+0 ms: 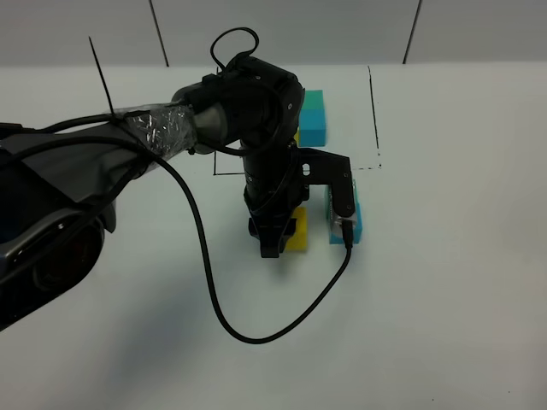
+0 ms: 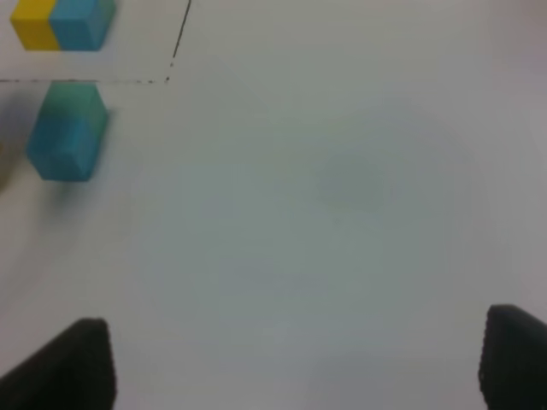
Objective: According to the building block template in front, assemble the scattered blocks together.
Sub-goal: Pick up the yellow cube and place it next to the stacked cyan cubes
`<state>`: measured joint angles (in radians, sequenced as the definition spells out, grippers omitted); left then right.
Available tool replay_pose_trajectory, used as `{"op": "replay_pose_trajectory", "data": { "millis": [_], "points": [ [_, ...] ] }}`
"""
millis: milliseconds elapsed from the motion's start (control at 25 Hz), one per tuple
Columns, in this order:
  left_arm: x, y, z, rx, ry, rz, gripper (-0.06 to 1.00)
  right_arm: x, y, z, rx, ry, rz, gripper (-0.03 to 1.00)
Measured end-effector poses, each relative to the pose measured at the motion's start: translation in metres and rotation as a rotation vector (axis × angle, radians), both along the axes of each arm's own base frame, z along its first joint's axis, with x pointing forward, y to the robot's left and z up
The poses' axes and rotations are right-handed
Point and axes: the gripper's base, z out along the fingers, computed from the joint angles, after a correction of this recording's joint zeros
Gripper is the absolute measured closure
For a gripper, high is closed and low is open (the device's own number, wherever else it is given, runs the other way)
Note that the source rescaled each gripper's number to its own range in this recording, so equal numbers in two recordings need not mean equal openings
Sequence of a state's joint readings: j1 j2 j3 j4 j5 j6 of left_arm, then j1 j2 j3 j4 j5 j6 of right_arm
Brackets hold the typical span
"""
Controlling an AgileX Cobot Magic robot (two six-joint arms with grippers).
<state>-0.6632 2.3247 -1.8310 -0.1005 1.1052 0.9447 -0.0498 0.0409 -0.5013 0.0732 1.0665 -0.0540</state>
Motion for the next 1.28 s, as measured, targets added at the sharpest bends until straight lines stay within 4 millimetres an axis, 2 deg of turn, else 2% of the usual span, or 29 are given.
{"op": "replay_pose_trajectory", "data": {
  "millis": [280, 680, 1280],
  "points": [
    [0.002, -0.005, -0.017, 0.025, -0.040, 0.031, 0.94, 0.000, 0.000, 0.000, 0.001, 0.000, 0.000, 0.24],
    [0.006, -0.012, -0.018, -0.018, -0.097, 0.036, 0.94, 0.000, 0.000, 0.000, 0.001, 0.000, 0.000, 0.24],
    [0.007, -0.013, -0.024, -0.013, -0.090, 0.055, 0.94, 0.000, 0.000, 0.000, 0.001, 0.000, 0.000, 0.24]
  ]
}}
